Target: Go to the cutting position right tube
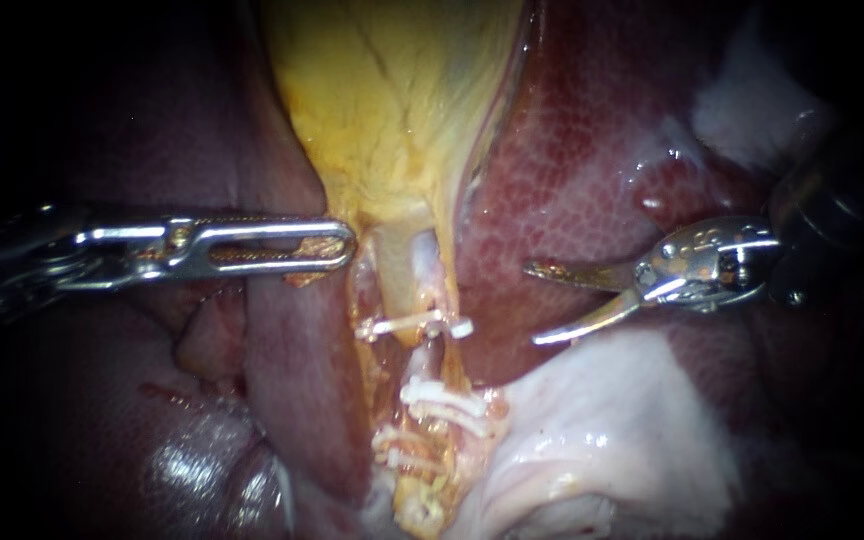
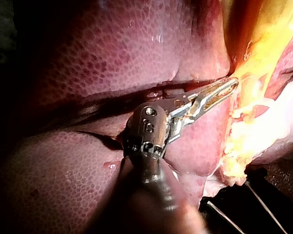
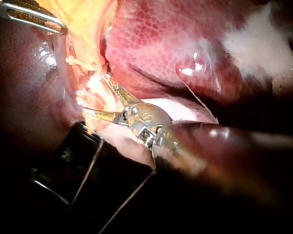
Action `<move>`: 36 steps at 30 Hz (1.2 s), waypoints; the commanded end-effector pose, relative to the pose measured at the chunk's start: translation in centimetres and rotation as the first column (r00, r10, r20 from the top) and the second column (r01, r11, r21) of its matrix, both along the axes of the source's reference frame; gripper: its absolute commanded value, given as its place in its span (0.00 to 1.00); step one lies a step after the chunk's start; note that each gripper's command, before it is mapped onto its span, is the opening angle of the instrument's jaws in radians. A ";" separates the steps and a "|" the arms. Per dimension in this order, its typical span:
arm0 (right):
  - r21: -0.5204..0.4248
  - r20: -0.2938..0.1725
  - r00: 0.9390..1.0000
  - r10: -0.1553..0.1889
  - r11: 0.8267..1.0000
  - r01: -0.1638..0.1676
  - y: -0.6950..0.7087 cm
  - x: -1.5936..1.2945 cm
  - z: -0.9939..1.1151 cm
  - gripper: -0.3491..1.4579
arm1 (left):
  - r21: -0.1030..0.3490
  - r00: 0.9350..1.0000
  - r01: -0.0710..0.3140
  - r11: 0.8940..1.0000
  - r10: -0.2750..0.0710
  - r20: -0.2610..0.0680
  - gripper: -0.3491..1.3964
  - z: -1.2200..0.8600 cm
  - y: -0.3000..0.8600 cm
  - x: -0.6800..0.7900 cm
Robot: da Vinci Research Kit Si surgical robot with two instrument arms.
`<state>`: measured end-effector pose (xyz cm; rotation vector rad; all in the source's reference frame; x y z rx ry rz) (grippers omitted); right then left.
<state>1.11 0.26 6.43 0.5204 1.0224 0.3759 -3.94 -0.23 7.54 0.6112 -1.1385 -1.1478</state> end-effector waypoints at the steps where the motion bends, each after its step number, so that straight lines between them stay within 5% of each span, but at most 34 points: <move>1: 0.000 0.000 1.000 0.000 1.000 0.000 0.00 0.00 0.00 0.99 | 0.000 1.000 0.000 1.000 0.000 0.000 0.00 0.00 0.00 0.00; 5: -0.002 0.000 1.000 0.000 1.000 0.000 -0.02 0.00 0.03 0.99 | 0.006 1.000 -0.005 1.000 0.005 0.005 0.00 -0.08 0.06 0.08; 10: 0.004 0.005 1.000 -0.020 1.000 0.020 -0.15 0.06 0.24 0.99 | 0.018 1.000 0.010 1.000 -0.010 -0.001 0.00 -0.28 0.26 0.38; 16: 0.087 0.045 0.998 -0.051 0.995 0.047 -0.50 0.24 0.82 0.99 | 0.024 0.999 0.039 0.999 -0.039 0.003 0.00 -0.43 0.36 0.63; 24: 0.171 0.062 0.995 -0.076 0.983 0.064 -0.80 0.58 1.59 0.99 | 0.023 0.999 0.044 0.999 -0.044 0.003 0.00 -0.46 0.35 0.65; 36: 0.198 0.031 0.997 -0.071 0.978 0.064 -0.86 0.94 1.62 0.99 | 0.017 0.999 0.044 0.999 -0.044 0.001 0.00 -0.46 0.36 0.66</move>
